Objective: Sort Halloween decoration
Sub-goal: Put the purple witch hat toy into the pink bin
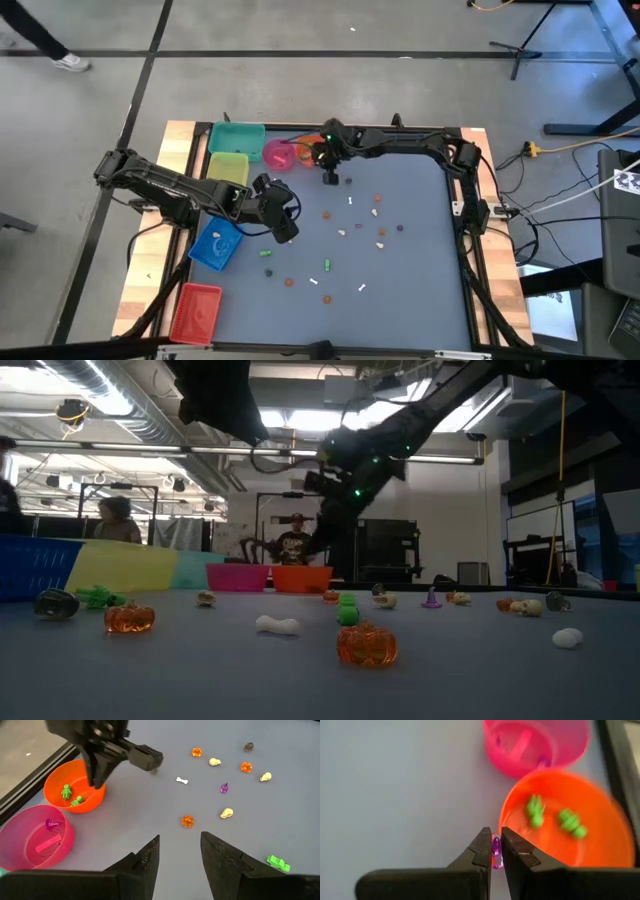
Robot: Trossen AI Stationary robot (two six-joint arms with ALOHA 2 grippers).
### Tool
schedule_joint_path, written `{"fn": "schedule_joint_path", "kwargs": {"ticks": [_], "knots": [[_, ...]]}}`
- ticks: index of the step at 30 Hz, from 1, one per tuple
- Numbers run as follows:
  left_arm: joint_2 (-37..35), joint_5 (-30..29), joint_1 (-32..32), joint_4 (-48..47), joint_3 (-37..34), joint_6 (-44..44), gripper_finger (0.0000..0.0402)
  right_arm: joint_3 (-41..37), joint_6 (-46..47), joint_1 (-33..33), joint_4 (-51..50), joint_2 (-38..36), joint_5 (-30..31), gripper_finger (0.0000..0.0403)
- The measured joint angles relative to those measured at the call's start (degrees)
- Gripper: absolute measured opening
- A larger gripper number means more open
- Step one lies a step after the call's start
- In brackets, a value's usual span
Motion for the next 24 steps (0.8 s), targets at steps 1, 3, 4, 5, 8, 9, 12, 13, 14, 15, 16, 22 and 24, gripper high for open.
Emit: {"fn": "schedule_joint_path", "kwargs": {"ticks": [1,3,4,5,8,9,12,13,14,15,16,22,24], "knots": [[0.0,-0.02,0.0,0.0,0.0,0.0,0.0128,0.76,-0.01,0.23,0.0,0.0,-0.53,0.0033],[0.0,0.0,0.02,0.0,0.0,0.0,0.0128,2.07,-0.01,0.65,0.7,0.0,-0.94,0.0033],[0.0,0.0,0.01,0.0,0.0,0.0,0.0128,2.65,-0.01,1.08,1.59,0.0,-1.14,0.0033],[0.0,0.0,0.0,0.0,0.0,0.1,0.0128,3.17,-0.04,1.36,2.43,-0.01,-1.28,0.0033],[0.0,0.02,0.0,0.0,0.0,0.95,0.0128,4.17,-0.19,1.87,5.24,-0.02,-1.37,0.0033],[0.0,0.06,0.02,0.0,0.0,1.55,0.0128,4.25,-0.17,2.08,6.23,-0.02,-1.38,0.0033],[0.0,1.09,-0.14,0.0,0.0,2.08,0.0128,4.25,-0.17,2.48,9.37,-0.02,-1.42,0.0033],[-0.01,1.96,-0.15,0.0,0.0,2.11,0.0128,4.25,-0.17,2.48,10.52,-0.02,-1.61,0.0033],[-0.07,3.1,-0.15,0.0,0.0,2.25,0.0128,4.25,-0.17,2.5,11.99,0.03,-1.7,0.0033],[-0.15,4.54,-0.15,0.0,0.0,2.39,0.0128,4.27,-0.15,2.68,13.8,0.29,-1.78,0.0033],[-0.17,6.01,-0.15,0.04,0.0,2.45,0.0128,4.3,-0.13,2.77,15.26,0.47,-1.86,0.0033],[-0.59,11.07,-0.17,0.47,0.02,1.84,0.0128,4.32,0.64,2.76,21.24,1.4,-2.55,0.0033],[-0.59,11.08,-0.15,0.48,0.02,1.86,0.0128,4.3,0.87,2.76,24.42,2.07,-2.72,0.0033]]}}
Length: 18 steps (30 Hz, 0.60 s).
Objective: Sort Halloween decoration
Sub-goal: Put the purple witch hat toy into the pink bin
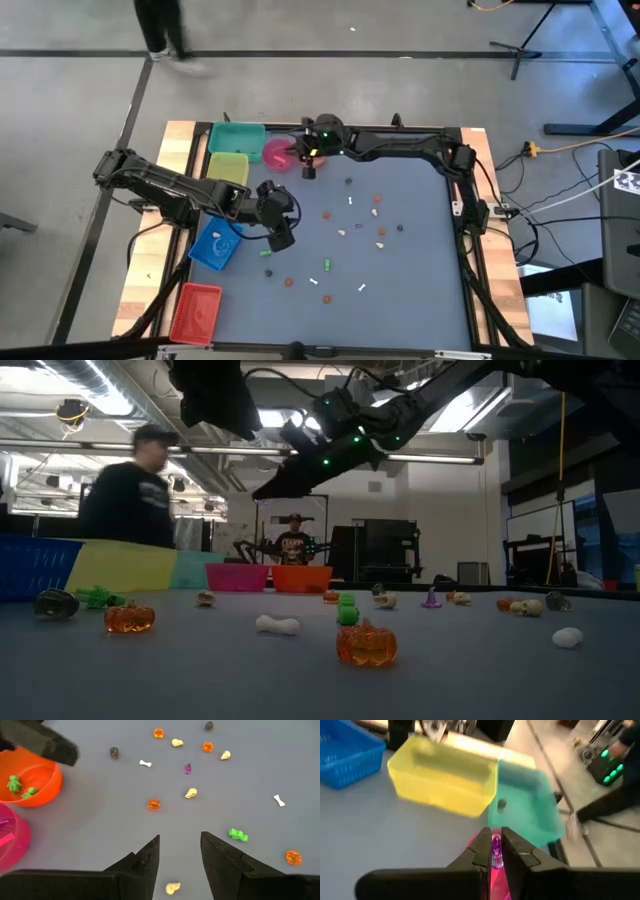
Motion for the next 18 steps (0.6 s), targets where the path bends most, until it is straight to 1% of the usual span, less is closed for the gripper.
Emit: {"fn": "schedule_joint_path", "kwargs": {"ticks": [3,5,10,12,15,18], "knots": [[0.0,-0.02,0.0,0.09,0.0,0.01,0.0128,0.0,-0.04,-0.07,3.14,0.83,0.29,0.0033],[0.0,-0.02,0.0,0.09,0.0,0.02,0.0128,0.06,-0.26,-0.11,6.63,2.0,1.5,0.0033],[0.0,-0.04,0.0,0.26,0.0,0.02,0.0128,1.54,1.63,-0.56,7.56,4.37,2.48,0.0033],[0.0,-0.05,0.0,0.57,0.0,0.02,0.0128,2.54,2.26,-0.74,7.45,5.23,3.82,0.0033],[0.0,-0.11,0.0,0.54,0.0,0.02,0.0128,3.31,3.65,-0.79,7.1,5.41,5.42,0.0033],[0.0,-0.22,0.0,0.52,0.0,0.02,0.0128,3.34,4.7,-0.83,7.36,5.41,5.49,0.0033]]}}
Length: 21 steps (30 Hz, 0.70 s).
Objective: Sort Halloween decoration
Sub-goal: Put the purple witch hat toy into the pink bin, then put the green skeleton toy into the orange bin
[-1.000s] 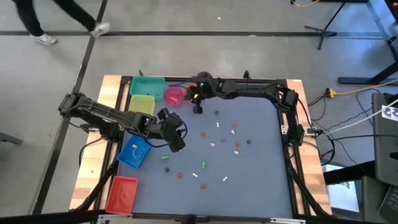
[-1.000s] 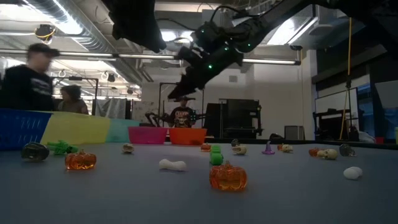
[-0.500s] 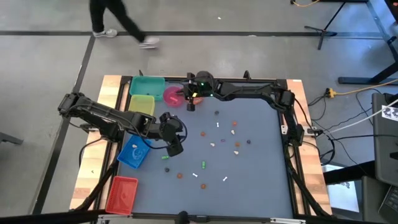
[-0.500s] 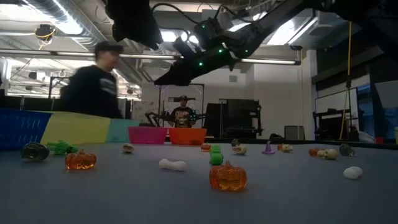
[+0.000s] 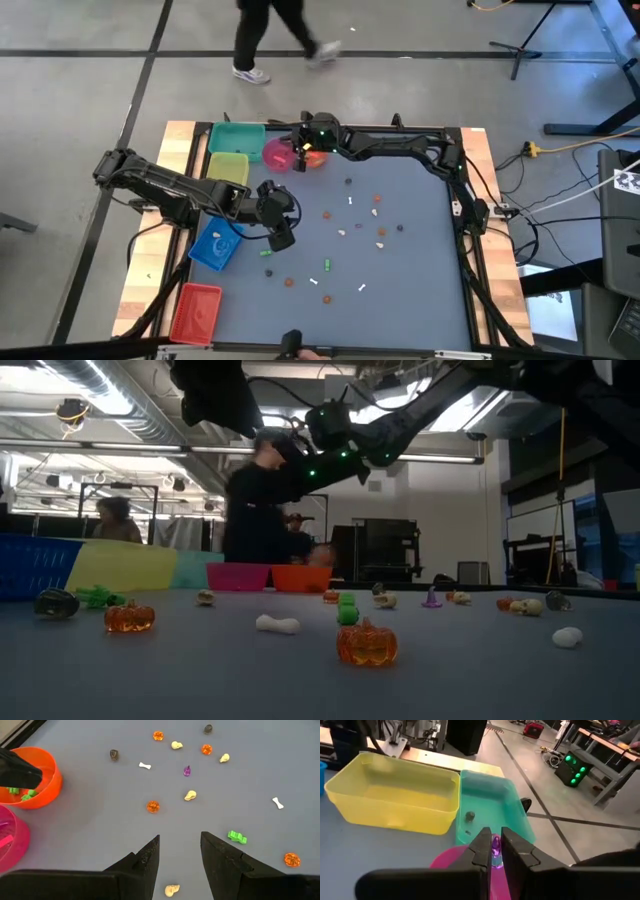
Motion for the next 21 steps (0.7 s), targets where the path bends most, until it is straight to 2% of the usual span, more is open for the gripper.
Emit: {"fn": "schedule_joint_path", "kwargs": {"ticks": [11,21], "knots": [[0.0,-0.05,0.0,-0.04,0.0,0.02,0.0128,0.0,-0.24,0.02,-0.22,0.02,0.08,0.004],[0.0,-0.07,0.0,-0.07,0.0,-0.02,0.0128,0.0,-0.24,0.02,-0.24,0.02,0.11,0.0132]]}}
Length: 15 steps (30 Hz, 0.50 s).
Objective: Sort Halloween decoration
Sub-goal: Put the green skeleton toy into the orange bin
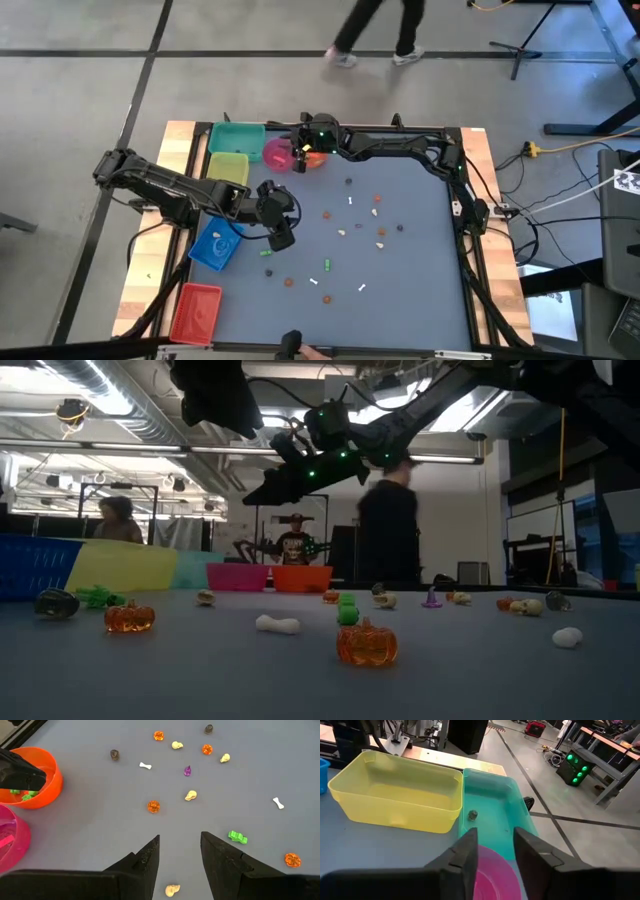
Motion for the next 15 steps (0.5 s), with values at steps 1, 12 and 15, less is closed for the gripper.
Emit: {"fn": "schedule_joint_path", "kwargs": {"ticks": [1,12,15], "knots": [[0.0,0.0,0.0,0.0,0.0,0.02,0.0128,0.0,0.0,0.0,-0.02,0.0,0.0,0.0138],[0.02,5.77,0.02,-0.11,0.0,-0.45,0.0128,-0.09,-0.02,0.02,-6.19,-2.73,-0.04,0.0156],[0.02,9.98,0.0,-0.32,0.0,-0.52,0.0128,-0.04,-0.04,0.02,-12.3,-6.24,-0.1,0.0156]]}}
